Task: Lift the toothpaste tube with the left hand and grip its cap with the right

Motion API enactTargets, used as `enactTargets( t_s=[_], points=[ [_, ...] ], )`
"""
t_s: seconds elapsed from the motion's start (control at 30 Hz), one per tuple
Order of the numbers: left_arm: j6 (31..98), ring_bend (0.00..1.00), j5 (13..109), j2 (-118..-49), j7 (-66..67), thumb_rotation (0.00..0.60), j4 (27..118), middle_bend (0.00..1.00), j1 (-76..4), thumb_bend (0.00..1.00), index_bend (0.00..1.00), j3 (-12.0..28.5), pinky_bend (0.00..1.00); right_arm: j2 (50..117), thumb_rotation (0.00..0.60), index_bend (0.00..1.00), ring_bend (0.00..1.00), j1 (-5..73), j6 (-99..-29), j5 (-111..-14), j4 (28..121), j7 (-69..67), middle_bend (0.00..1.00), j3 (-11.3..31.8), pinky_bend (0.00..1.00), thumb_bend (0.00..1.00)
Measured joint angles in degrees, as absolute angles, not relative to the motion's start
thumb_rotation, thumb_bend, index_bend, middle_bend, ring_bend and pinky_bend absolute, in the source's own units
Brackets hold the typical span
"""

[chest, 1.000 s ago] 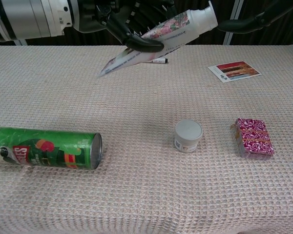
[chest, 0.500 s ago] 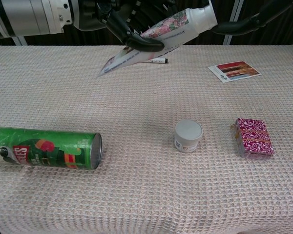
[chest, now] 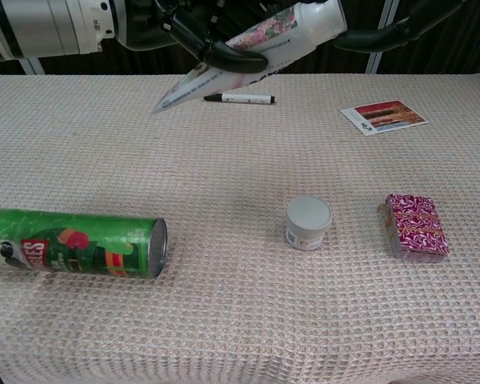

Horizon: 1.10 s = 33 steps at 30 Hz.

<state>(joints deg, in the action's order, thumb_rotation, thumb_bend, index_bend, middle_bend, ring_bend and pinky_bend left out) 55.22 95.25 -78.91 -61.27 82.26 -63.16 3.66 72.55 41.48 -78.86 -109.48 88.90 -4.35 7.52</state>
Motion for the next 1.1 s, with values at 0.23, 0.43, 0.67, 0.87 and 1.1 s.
enactTargets(
  t_s=[0.23,0.43,0.67,0.87,1.1],
  points=[
    [55.8,0.63,95.1,-79.1,-64.2,0.541,81.2,0.73,-62.8,0.85,0.7,3.2,0.64,74.8,0.6,0.8,0.16,41.4,-81.2,-109.3,87.3,-4.3,0.39,7.9,0.21,0.26],
    [56.2,0.63,95.3,-79.4,-66.2,0.535,80.7,0.73,-62.7,0.85,0.7,2.9,0.64,76.2,0.6,0.81,0.16,41.4,-82.5,-109.1,85.9,-4.0,0.4,8.1,0.21,0.28],
    [56.4,0.63,95.6,-80.1,-68.4,0.534,79.7,0.73,-62.8,0.85,0.7,2.4,0.64,77.3,0.6,0.81,0.16,41.4,-84.1,-109.2,84.9,-3.2,0.4,8.5,0.21,0.29],
    [56.9,0.63,96.1,-80.7,-70.8,0.533,78.8,0.73,-62.9,0.85,0.7,2.1,0.64,78.3,0.6,0.82,0.17,41.3,-85.1,-109.2,84.0,-2.1,0.41,8.8,0.21,0.29],
    [57.3,0.63,96.2,-81.6,-71.7,0.532,77.9,0.74,-62.9,0.85,0.71,1.7,0.64,79.2,0.6,0.82,0.17,41.3,-85.8,-108.9,83.3,-1.9,0.41,9.0,0.21,0.29]
  ],
)
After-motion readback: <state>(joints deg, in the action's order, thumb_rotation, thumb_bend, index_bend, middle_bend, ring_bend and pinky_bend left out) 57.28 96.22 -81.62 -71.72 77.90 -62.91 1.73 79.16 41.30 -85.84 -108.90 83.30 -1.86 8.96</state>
